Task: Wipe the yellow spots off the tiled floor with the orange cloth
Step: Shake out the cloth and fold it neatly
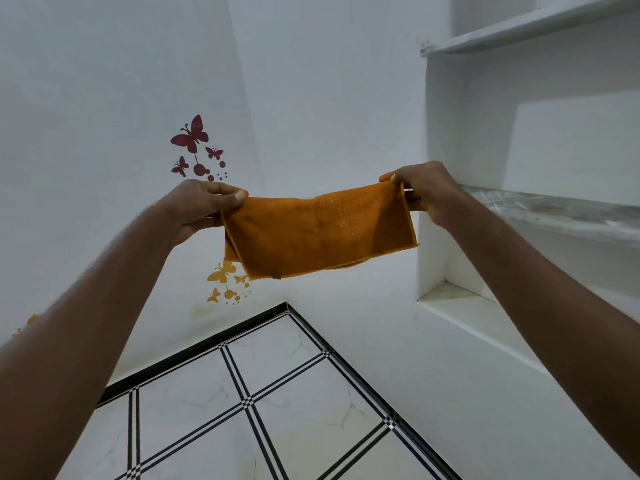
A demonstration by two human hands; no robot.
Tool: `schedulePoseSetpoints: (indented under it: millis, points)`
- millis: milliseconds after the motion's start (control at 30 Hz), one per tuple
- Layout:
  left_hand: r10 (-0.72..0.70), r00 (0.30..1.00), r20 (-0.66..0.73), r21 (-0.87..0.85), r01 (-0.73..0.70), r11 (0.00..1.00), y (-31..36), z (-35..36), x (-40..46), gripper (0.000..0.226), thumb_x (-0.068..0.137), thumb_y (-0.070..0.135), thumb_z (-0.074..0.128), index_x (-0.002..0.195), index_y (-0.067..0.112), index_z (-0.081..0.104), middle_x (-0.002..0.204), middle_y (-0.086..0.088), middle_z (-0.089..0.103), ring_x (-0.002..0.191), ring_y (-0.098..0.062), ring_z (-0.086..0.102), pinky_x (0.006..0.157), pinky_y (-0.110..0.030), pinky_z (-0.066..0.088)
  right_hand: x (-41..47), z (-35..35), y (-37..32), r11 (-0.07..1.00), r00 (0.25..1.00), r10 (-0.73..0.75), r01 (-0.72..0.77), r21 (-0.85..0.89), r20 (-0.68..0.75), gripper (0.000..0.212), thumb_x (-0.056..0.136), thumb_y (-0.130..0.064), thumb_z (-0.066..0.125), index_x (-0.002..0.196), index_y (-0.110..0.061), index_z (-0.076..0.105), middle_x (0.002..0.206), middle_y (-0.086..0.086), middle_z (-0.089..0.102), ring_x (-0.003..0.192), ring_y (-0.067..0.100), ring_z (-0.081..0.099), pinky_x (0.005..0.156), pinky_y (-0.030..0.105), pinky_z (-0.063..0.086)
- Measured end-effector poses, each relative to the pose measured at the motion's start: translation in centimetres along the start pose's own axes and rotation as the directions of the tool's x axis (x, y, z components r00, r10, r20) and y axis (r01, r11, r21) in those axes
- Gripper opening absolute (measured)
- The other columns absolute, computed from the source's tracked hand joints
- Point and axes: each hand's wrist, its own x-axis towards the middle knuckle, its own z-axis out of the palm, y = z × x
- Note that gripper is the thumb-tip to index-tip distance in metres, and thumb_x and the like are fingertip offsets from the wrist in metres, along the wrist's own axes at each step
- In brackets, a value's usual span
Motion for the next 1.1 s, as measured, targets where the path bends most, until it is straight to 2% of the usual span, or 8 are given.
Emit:
schedulePoseSetpoints:
  millis: [200,267,367,500,700,833,967,1100]
  points:
    - [0.034,0.998,0.053,0.176,-0.043,0.983,0.9,-1.1,0.1,0.038,0.085,0.018,0.073,0.121,0.008,0.067,0.113,-0.009,0.064,0.1,-0.024,0.063,0.085,-0.037,0.054,0.0,-1.7,-0.4,0.985,0.992,-0.089,0.101,-0.14,0.089,0.02,0.094,-0.014,0.07,0.112,-0.006,0.074,0.106,0.01,0.072,0.093,0.023,0.072,0.071,0.025,0.058]
    - [0.068,0.997,0.027,0.219,-0.072,0.973,1.2,-1.1,0.3,0.031,0.086,0.019,0.073,0.116,0.01,0.069,0.108,-0.007,0.064,0.094,-0.021,0.063,0.077,-0.031,0.055,-0.4,-1.6,-0.6,0.972,0.99,-0.104,0.122,-0.201,0.098,0.014,0.092,-0.015,0.074,0.102,-0.007,0.073,0.099,0.009,0.071,0.086,0.019,0.07,0.066,0.021,0.057]
    - [0.079,0.997,-0.015,0.259,-0.073,0.963,1.7,-1.4,0.4,0.022,0.086,0.02,0.074,0.107,0.016,0.072,0.101,-0.002,0.062,0.086,-0.018,0.061,0.063,-0.024,0.053,-1.5,-1.1,-1.4,0.943,0.986,-0.159,0.168,-0.287,0.057,0.014,0.09,-0.017,0.076,0.081,-0.017,0.065,0.084,0.002,0.066,0.072,0.011,0.066,0.051,0.013,0.05]
    - [0.029,0.996,-0.08,0.208,-0.012,0.978,2.2,-2.4,1.0,0.02,0.084,0.018,0.076,0.104,0.013,0.074,0.095,-0.003,0.063,0.08,-0.018,0.061,0.063,-0.026,0.054,-2.3,0.2,-2.3,0.955,0.974,-0.204,0.176,-0.238,-0.096,0.018,0.09,-0.024,0.076,0.095,-0.009,0.069,0.082,0.004,0.067,0.068,0.015,0.068,0.053,0.017,0.053]
    - [-0.004,0.998,-0.064,0.164,0.014,0.986,2.4,-5.0,1.6,0.019,0.089,0.015,0.07,0.108,0.01,0.073,0.104,-0.012,0.065,0.086,-0.021,0.059,0.072,-0.029,0.054,-3.5,2.5,-3.7,0.998,0.996,0.054,-0.055,-0.023,-0.064,0.033,0.087,-0.009,0.076,0.118,-0.001,0.068,0.107,0.014,0.07,0.075,0.017,0.068,0.053,0.02,0.051]
    - [0.085,0.995,-0.049,0.2,-0.074,0.977,2.0,-6.9,1.5,0.015,0.091,0.015,0.068,0.104,0.013,0.075,0.107,-0.01,0.065,0.087,-0.019,0.06,0.069,-0.027,0.054,-4.8,3.4,-4.5,0.995,0.996,0.08,-0.081,-0.055,-0.026,0.027,0.091,-0.003,0.07,0.118,0.0,0.069,0.111,0.014,0.069,0.078,0.017,0.065,0.055,0.02,0.051]
    - [0.242,0.97,-0.018,0.294,-0.226,0.929,1.5,-8.4,1.5,0.018,0.091,0.013,0.069,0.107,0.009,0.076,0.109,-0.011,0.07,0.095,-0.021,0.065,0.076,-0.03,0.056,-6.4,3.9,-5.3,0.976,0.991,-0.085,0.063,-0.208,-0.099,0.008,0.087,-0.005,0.077,0.093,-0.006,0.072,0.093,0.012,0.071,0.076,0.019,0.071,0.048,0.016,0.053]
    - [0.331,0.944,0.007,0.393,-0.307,0.867,1.2,-9.5,1.4,0.02,0.089,0.007,0.07,0.108,0.006,0.076,0.104,-0.012,0.072,0.099,-0.026,0.067,0.092,-0.041,0.057,-7.5,4.5,-6.2,0.821,0.919,-0.377,0.273,-0.501,-0.117,0.014,0.083,-0.012,0.082,0.096,-0.008,0.077,0.09,0.009,0.074,0.08,0.022,0.072,0.069,0.028,0.06]
